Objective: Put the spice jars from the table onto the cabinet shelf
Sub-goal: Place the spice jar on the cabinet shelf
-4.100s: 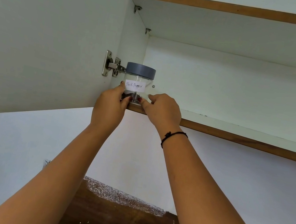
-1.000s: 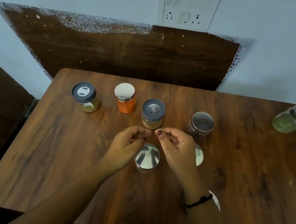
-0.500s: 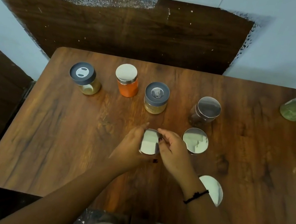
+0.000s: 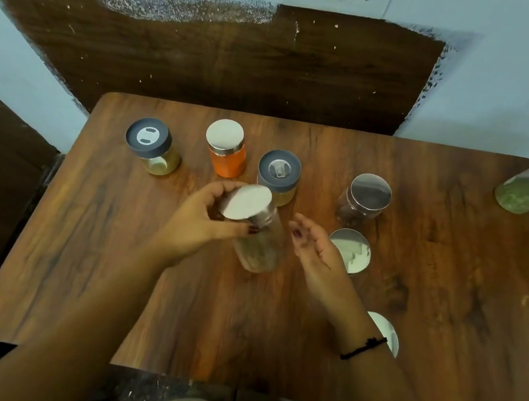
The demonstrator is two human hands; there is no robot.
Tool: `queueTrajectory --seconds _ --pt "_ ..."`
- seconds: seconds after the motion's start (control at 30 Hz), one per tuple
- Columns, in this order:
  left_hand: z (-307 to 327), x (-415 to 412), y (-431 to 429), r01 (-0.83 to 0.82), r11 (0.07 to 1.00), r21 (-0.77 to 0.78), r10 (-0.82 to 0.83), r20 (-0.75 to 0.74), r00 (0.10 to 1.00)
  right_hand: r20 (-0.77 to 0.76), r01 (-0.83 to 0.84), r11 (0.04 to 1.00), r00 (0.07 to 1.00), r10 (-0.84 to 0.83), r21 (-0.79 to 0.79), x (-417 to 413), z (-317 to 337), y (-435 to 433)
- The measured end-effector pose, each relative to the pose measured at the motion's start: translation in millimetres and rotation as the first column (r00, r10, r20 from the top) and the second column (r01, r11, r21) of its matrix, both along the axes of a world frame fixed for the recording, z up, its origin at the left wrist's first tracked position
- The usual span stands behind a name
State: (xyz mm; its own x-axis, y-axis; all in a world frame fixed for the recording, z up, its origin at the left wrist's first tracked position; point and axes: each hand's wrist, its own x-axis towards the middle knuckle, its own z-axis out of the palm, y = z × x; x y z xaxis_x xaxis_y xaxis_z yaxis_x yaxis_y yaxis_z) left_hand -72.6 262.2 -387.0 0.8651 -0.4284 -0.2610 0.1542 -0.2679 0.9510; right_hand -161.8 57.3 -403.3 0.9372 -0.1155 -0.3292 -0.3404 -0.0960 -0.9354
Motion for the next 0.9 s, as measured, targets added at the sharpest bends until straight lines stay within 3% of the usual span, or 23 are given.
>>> queueTrajectory --seconds 0.07,0.17,0.5,0.73,0.9 --pt "21.1 6.9 8.8 0.052 0.993 -0.108 -0.054 -0.01 0.998 0.016 -0.069 0.988 0.998 0.067 0.137 2.2 13.1 1.4" --pt "43.3 12.3 12.4 0.113 0.978 -0.177 -0.118 -0.021 0.993 0.056 -0.157 0.97 0.987 0.149 0.184 8.2 25.5 8.2" --pt "76.2 19.9 19.3 0.212 0.882 -0.421 -0.268 -0.078 0.96 0.211 -0.213 0.903 0.967 0.141 0.374 10.9 54.9 31.5" --pt "92.9 12.2 19.1 0.111 0.858 -0.501 -0.17 -0.074 0.983 0.29 -0.123 0.916 0.957 0.008 0.381 12.3 81.8 45.6" --pt "89.0 -7.7 3.8 -0.134 0.882 -0.452 0.019 -0.249 0.968 0.295 -0.081 0.902 0.954 -0.053 0.423 17.2 96.6 50.6"
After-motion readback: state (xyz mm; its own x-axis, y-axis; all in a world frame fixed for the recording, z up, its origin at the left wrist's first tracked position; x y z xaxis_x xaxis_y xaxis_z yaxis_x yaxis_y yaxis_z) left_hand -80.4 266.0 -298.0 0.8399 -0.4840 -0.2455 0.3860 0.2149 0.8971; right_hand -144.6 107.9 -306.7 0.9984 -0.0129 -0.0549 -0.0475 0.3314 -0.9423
